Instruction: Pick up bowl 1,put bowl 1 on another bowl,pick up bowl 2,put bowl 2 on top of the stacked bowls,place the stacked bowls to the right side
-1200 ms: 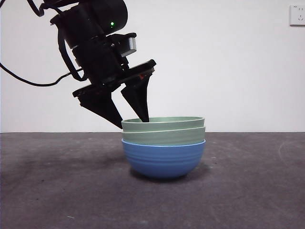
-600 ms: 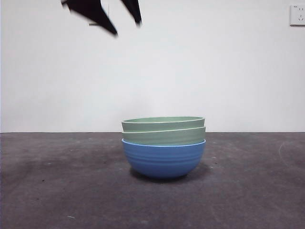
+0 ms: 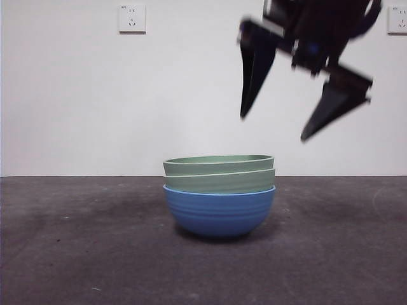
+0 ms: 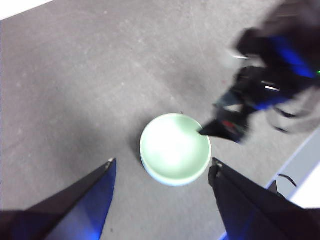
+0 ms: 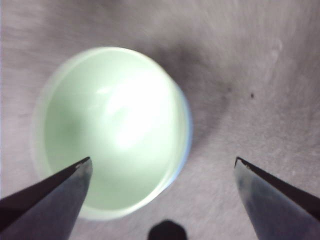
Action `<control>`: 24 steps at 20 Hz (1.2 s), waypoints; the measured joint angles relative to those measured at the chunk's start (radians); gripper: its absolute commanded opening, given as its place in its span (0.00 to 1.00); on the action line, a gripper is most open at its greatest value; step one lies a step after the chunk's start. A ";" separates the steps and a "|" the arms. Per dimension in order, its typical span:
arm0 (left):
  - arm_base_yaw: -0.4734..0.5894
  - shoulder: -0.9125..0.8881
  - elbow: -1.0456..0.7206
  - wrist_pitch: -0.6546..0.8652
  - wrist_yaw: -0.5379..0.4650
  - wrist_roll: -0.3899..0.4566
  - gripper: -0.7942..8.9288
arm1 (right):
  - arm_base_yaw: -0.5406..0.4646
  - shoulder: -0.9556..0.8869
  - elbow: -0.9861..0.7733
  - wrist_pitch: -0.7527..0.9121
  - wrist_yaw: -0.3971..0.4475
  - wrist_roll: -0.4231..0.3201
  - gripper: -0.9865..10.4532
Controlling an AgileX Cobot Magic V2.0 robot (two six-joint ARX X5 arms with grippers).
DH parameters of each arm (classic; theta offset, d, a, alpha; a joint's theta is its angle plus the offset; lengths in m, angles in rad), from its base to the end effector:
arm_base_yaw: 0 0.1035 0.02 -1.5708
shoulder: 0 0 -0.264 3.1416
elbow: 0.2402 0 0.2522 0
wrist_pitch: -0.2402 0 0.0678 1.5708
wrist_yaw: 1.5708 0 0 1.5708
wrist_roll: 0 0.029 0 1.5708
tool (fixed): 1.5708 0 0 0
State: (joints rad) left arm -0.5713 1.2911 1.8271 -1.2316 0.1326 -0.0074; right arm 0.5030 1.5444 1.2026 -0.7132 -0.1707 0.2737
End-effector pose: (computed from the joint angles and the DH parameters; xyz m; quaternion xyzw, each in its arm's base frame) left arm 0.1672 -0.1120 0.4721 0.0709 0.3339 -0.3229 0.8828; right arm 0.2705 0.1545 0.2580 0.0288 0.5308 0.2152 0.8192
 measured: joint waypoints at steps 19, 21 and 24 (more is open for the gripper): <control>0.000 -0.021 0.000 -0.031 0.000 0.000 0.40 | -0.039 0.222 0.000 0.050 -0.119 0.034 0.27; 0.000 -0.021 0.000 -0.031 0.000 0.000 0.40 | -0.039 0.225 0.000 0.055 -0.134 0.037 0.19; 0.000 -0.021 0.000 -0.026 0.000 0.000 0.40 | -0.039 0.225 0.000 0.058 -0.142 0.037 0.07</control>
State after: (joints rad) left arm -0.5713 1.2697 1.8271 -1.2579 0.1326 -0.0071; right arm 0.4644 1.7699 1.2026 -0.6556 -0.3122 0.3111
